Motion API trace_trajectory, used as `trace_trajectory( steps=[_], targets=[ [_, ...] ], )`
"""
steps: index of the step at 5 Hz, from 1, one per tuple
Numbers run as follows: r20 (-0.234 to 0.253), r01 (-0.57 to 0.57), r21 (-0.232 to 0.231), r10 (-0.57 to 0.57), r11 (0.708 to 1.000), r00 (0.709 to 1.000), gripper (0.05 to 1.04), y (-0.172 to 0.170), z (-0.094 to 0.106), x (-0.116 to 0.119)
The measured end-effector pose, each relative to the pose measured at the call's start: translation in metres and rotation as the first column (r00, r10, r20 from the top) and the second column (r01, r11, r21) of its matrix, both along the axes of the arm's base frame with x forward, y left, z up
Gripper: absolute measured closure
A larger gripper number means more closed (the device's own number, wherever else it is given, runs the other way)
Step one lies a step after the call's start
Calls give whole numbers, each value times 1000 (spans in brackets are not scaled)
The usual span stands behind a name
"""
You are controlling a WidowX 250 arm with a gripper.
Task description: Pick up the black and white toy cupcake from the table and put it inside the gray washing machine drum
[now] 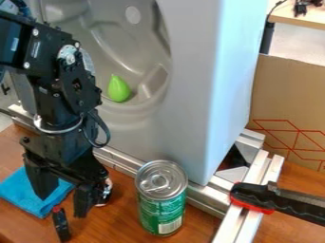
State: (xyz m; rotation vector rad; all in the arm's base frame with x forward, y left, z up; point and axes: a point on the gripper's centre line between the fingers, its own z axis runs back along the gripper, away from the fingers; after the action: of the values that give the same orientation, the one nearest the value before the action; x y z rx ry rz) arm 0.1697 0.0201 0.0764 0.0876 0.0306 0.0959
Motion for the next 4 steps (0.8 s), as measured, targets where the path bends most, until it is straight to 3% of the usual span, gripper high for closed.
trace_trajectory(
  steps=[1, 3, 4],
  targets=[
    [-11, 2, -2, -2, 1000, 1000, 87, 0, -2, -1],
    [48, 17, -6, -17, 1000, 999, 87, 27, -5, 30],
    [40, 45, -5, -45, 999, 998, 87, 34, -18, 48]
  ],
)
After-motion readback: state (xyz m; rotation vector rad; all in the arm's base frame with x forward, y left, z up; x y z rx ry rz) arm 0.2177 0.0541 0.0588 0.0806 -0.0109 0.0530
